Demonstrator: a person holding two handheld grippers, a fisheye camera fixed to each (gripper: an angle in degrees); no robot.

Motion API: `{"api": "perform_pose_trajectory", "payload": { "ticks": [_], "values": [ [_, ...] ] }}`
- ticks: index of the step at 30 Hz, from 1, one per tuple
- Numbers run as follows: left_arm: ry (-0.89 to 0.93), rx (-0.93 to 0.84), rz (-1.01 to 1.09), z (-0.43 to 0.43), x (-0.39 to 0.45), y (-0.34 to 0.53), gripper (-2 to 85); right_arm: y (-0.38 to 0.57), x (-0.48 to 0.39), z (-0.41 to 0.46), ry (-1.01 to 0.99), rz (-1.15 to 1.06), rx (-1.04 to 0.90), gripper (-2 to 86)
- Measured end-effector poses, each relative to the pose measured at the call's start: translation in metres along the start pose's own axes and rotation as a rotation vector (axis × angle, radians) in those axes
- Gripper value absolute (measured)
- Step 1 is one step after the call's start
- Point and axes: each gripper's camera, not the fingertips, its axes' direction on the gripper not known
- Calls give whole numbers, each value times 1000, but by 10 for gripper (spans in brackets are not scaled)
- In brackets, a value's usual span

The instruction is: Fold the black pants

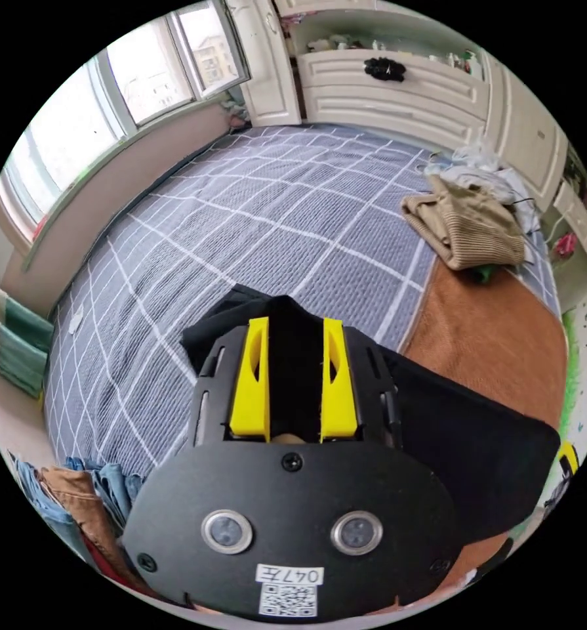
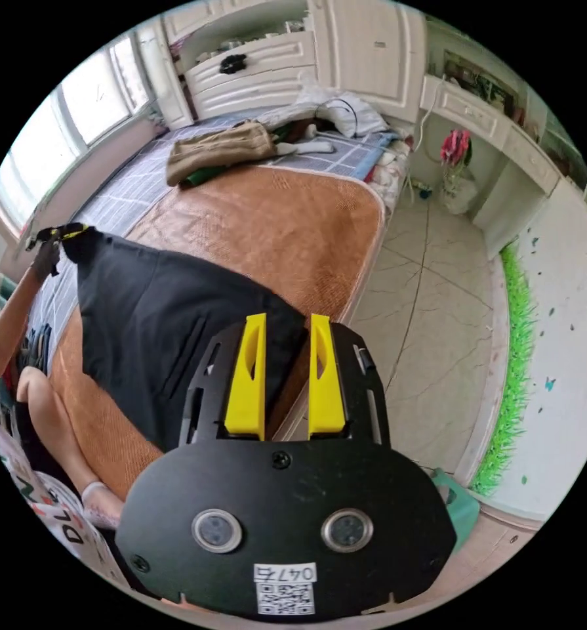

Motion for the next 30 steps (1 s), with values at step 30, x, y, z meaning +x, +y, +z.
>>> {"api": "perform_pose_trajectory", "payload": {
  "ticks": [30],
  "values": [
    [503,-213,476,-70,264,375,97,147,12,-26,-248,-98,-34,6]
  ]
}}
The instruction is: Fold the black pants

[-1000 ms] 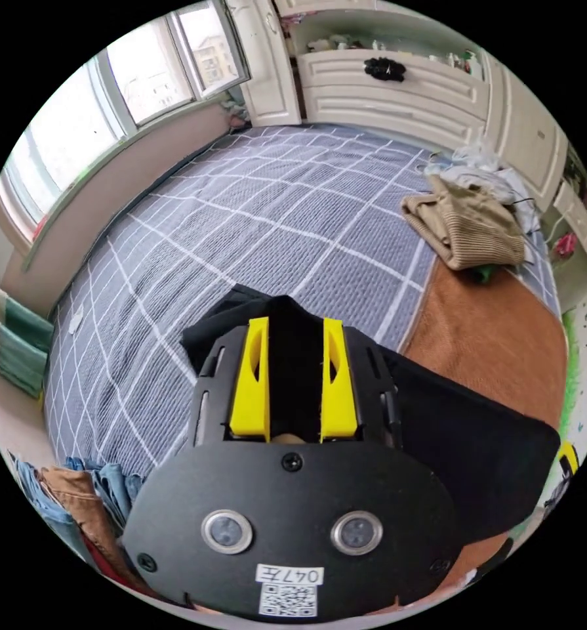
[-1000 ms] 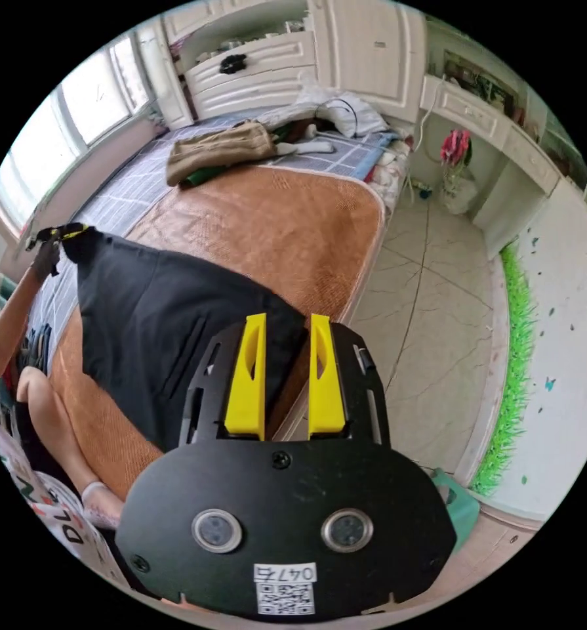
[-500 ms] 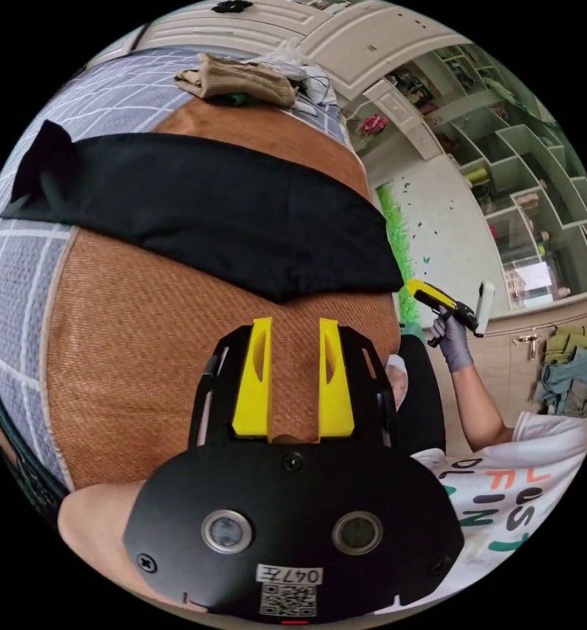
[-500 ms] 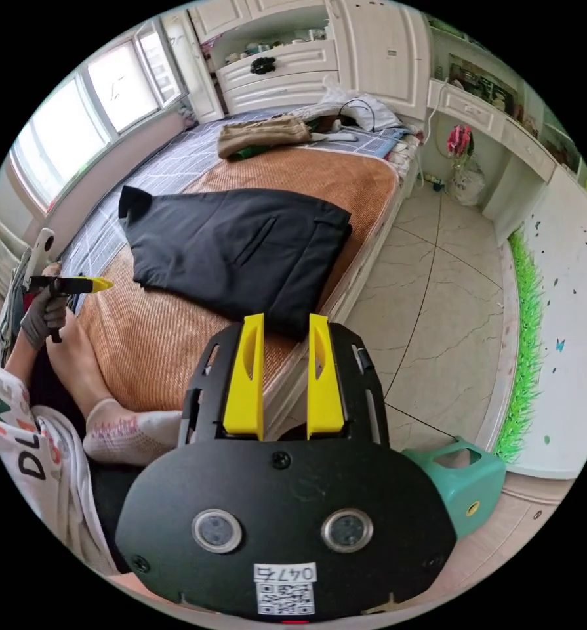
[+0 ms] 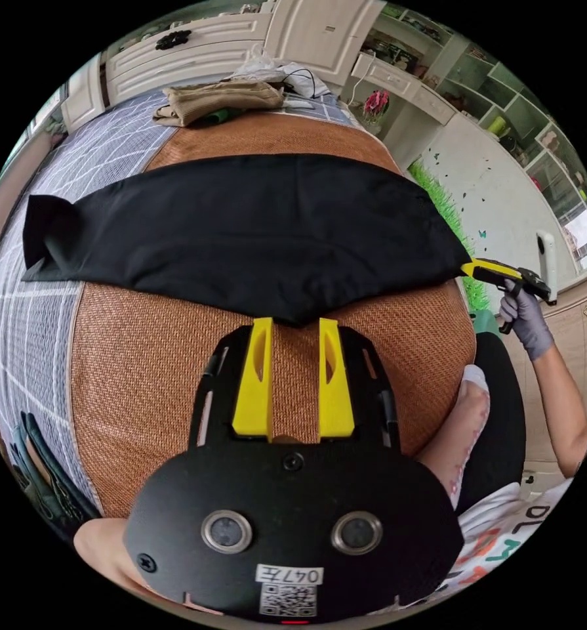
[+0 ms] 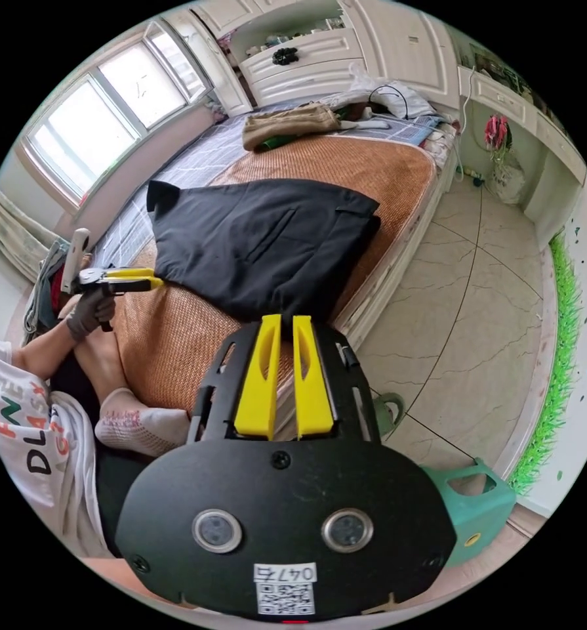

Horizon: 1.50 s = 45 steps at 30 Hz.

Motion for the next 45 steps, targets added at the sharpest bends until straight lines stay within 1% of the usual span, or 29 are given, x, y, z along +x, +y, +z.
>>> {"api": "perform_pose_trajectory", "payload": {
  "ticks": [2,4,7,9,14,16,17,19,22,24,25,27,28,29,30,31,32,33,34,35,36,38,40,42,43,45],
  "values": [
    [-26,10,-1,9,15,7,82,2,3,-2,-12,4,19,-1],
    [-38,29,13,16,29,15,46,2,5,-2,-21,0,14,-4],
    [-22,29,30,28,45,35,17,1,10,0,-34,-4,-21,-6],
    [31,17,19,35,52,57,7,4,15,0,-54,2,-55,-5],
    [180,-92,21,68,78,105,16,20,28,-4,-81,45,-116,1],
    [210,-133,-8,82,87,126,27,26,33,0,-94,61,-142,15],
    [236,-143,-42,84,88,141,39,29,36,1,-97,68,-142,41],
    [288,-123,-117,76,79,164,55,29,40,-1,-39,87,-155,62],
    [340,-37,-232,46,43,196,59,17,33,-25,90,88,-47,63],
    [375,39,-300,29,-1,206,52,-13,3,-39,149,-19,62,55],
    [378,61,-320,26,-13,209,48,-25,-7,-38,148,-58,80,54],
    [384,155,-431,33,-61,227,27,-80,-57,-23,73,-237,109,49],
    [396,178,-454,38,-71,234,20,-96,-71,-17,46,-282,107,48],
    [410,230,-482,53,-86,253,5,-127,-102,-1,-6,-369,105,47],
    [386,284,-492,71,-94,278,-1,-158,-134,17,-57,-451,111,46],
    [360,301,-500,83,-95,293,-4,-173,-151,26,-83,-492,115,47],
    [308,304,-558,111,-98,326,-6,-202,-184,46,-129,-574,120,47],
    [318,294,-640,139,-102,358,-8,-231,-217,68,-158,-649,121,51],
    [354,294,-671,151,-103,371,-9,-245,-233,80,-167,-684,122,52],
    [439,311,-696,169,-103,391,-9,-272,-265,104,-172,-755,125,58],
    [485,347,-687,179,-98,405,-9,-296,-293,130,-157,-817,126,64],
    [479,373,-669,189,-85,420,-10,-331,-332,174,-123,-906,108,75],
    [485,372,-634,203,-70,431,-10,-362,-361,220,-86,-977,63,85],
    [503,348,-629,229,-53,451,-10,-392,-387,277,18,-1073,-27,90],
    [515,338,-639,237,-49,457,-10,-398,-391,290,43,-1099,-53,89],
    [580,304,-691,268,-35,484,-10,-416,-402,332,124,-1176,-155,41]
  ]
}}
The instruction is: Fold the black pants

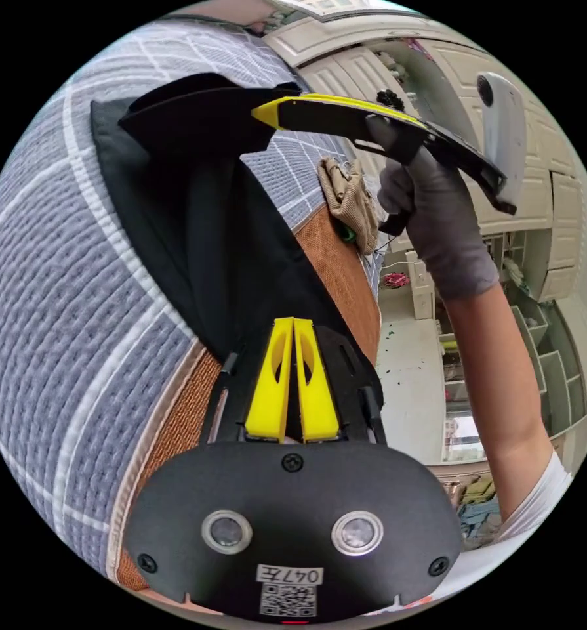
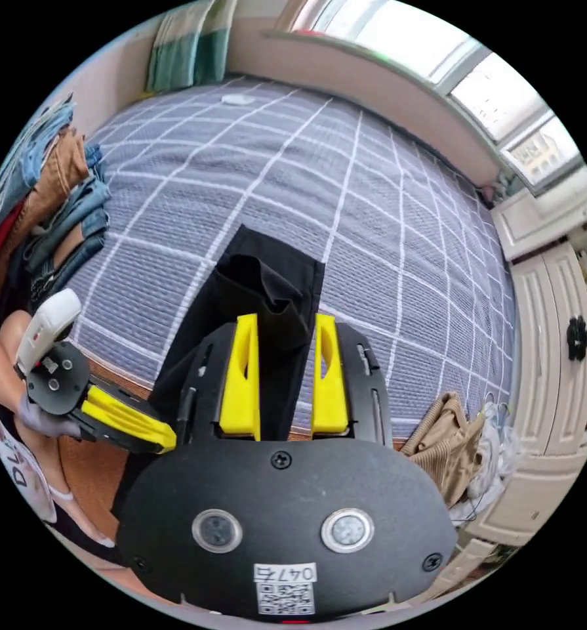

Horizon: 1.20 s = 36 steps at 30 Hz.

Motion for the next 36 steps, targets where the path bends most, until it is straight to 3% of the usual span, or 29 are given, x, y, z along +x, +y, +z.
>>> {"api": "perform_pose_trajectory", "payload": {
  "ticks": [4,9,13,16,18,20,26,30,36],
  "values": [
    [25,-23,-45,24,-17,58,-10,-16,12,25,-142,-108,-97,-3],
    [41,121,-128,24,-33,162,-10,24,12,-80,-217,-296,357,-2],
    [13,184,-89,28,-23,212,-10,46,45,-95,-111,-200,551,4],
    [-1,155,-73,48,-25,239,-10,17,91,-29,-132,-23,426,41],
    [10,114,-134,65,-46,261,-10,-9,121,51,-132,136,215,112],
    [33,107,-201,71,-65,280,-10,-18,134,95,-157,194,72,117],
    [79,144,-256,84,-73,336,-10,-1,133,107,-254,293,250,63],
    [91,123,-254,104,-63,363,-10,-7,122,140,-290,291,68,64],
    [129,133,-297,117,-57,392,-10,11,148,174,-292,465,40,60]
  ]
}}
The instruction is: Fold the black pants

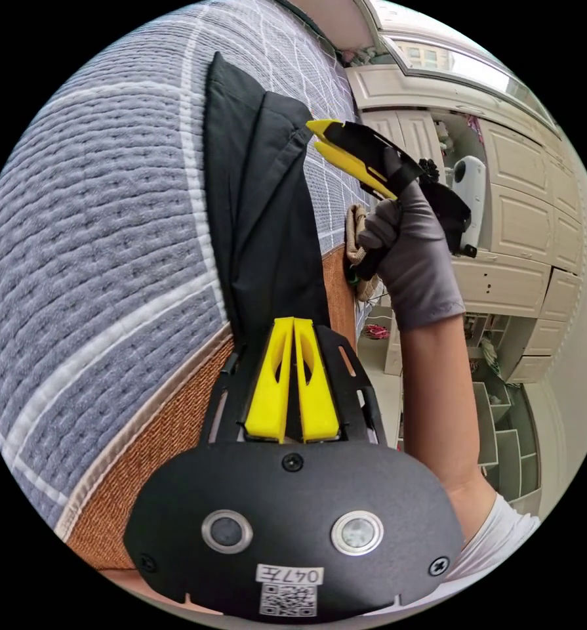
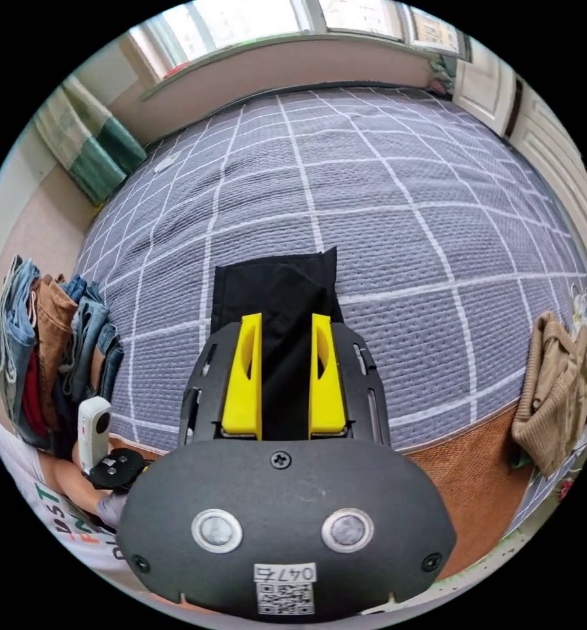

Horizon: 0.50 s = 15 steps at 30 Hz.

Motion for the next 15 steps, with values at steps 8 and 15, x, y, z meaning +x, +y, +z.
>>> {"api": "perform_pose_trajectory", "payload": {
  "ticks": [8,15],
  "values": [
    [17,-13,-30,17,22,19,-10,-19,18,29,-315,12,85,32],
    [16,-8,-42,21,67,14,-10,-41,37,20,-388,-27,271,33]
  ]
}}
